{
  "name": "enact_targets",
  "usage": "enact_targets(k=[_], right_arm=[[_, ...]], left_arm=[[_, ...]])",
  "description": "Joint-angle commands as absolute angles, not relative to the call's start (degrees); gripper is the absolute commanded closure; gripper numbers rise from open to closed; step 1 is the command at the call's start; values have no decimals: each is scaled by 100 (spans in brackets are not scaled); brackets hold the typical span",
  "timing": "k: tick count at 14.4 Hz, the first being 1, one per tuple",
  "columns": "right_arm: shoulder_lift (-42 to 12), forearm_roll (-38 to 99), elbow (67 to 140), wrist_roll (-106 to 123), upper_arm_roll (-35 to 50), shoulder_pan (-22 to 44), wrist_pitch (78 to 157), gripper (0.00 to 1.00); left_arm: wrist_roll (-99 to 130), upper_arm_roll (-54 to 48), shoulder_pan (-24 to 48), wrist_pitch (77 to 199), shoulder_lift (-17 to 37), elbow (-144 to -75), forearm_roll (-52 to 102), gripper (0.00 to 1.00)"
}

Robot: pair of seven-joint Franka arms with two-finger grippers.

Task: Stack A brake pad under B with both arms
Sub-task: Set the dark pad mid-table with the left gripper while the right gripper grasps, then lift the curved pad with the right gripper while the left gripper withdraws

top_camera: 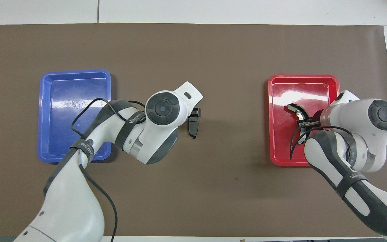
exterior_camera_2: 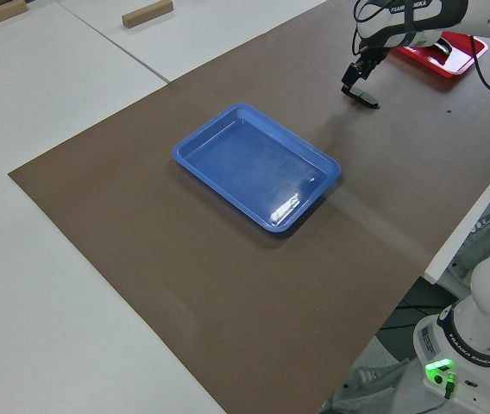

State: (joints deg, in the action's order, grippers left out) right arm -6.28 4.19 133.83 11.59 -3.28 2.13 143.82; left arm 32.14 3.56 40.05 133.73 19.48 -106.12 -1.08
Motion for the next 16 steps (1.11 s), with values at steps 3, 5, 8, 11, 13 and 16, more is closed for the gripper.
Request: enact_targets(k=[3, 5, 8, 11, 13, 16], right_arm=[[-606, 589, 13264, 1354, -316, 193, 14196, 100], [-580, 589, 12808, 1266, -308, 211, 13565, 100], [-615, 580, 12044, 723, -299, 623, 12755, 100], [-817, 475, 11410, -313, -299, 1281, 12358, 100], [-914, 475, 11207, -780, -299, 1721, 12313, 100], [-1184, 457, 10866, -1684, -299, 2423, 12323, 100]], left_arm=[[1771, 334, 2815, 12122, 555, -11206, -123, 2], [1111, 334, 2244, 11884, 344, -11206, -123, 2], [135, 334, 1479, 11743, 62, -11206, -123, 2], [-464, 343, 907, 11488, -114, -11101, -123, 2], [-772, 352, 643, 11041, -123, -10795, -114, 2], [-1037, 352, 449, 10618, -70, -10425, -105, 2]])
